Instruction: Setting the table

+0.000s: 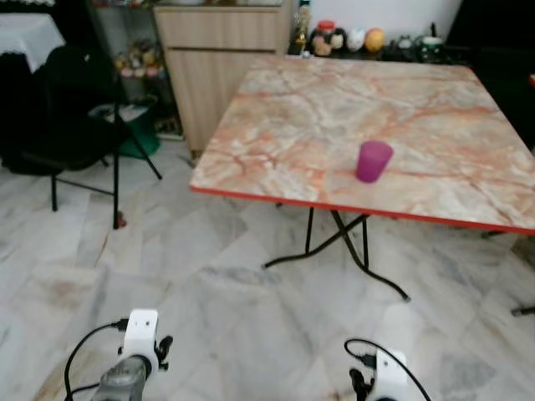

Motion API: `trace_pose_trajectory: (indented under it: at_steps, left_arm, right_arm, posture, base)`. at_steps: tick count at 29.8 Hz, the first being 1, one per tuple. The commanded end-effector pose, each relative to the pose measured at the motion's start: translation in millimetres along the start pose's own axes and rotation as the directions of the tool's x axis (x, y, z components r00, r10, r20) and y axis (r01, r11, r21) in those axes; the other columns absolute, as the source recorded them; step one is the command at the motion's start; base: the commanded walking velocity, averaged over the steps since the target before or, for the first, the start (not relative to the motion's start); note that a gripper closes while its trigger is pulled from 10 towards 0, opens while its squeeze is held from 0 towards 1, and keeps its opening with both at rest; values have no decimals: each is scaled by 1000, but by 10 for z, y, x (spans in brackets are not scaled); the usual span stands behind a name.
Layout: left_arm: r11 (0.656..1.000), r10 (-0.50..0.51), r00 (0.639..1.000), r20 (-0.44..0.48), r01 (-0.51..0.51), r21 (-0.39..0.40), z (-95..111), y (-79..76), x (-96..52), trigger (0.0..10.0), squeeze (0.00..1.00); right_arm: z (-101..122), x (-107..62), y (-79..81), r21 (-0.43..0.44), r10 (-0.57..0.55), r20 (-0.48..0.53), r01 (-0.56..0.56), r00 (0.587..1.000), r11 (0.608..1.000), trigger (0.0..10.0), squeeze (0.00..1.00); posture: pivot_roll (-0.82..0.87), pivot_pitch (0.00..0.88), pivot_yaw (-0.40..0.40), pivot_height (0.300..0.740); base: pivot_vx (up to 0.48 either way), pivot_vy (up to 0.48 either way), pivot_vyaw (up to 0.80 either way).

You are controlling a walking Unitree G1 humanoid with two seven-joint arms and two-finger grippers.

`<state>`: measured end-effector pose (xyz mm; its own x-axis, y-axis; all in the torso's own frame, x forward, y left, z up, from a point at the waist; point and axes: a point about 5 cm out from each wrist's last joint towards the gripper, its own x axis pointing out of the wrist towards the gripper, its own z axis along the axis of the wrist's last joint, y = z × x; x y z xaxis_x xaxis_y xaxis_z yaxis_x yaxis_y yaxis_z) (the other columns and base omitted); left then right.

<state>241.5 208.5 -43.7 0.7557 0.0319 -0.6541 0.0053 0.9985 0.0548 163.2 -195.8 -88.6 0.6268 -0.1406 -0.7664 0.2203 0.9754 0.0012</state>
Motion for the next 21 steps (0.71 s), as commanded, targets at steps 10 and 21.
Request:
trace_pose_trajectory:
  at_steps: [10,21]
  left_arm:
    - [1000,27,1000,-14,-27,13,-17,98,-15,10000,0]
    - [1000,15,1000,-18,-15,12,-48,66,-20,10000,0]
  right_arm:
    - [73,19,50,-1,12,26,-12,1000,1000,10000,0]
    - [111,18,49,-19,24,63,-23,998,1000,10000,0]
  posture:
    - [34,0,3,740]
    - [32,0,-2,740]
  base:
    - [339,0,0]
    - [114,0,0]
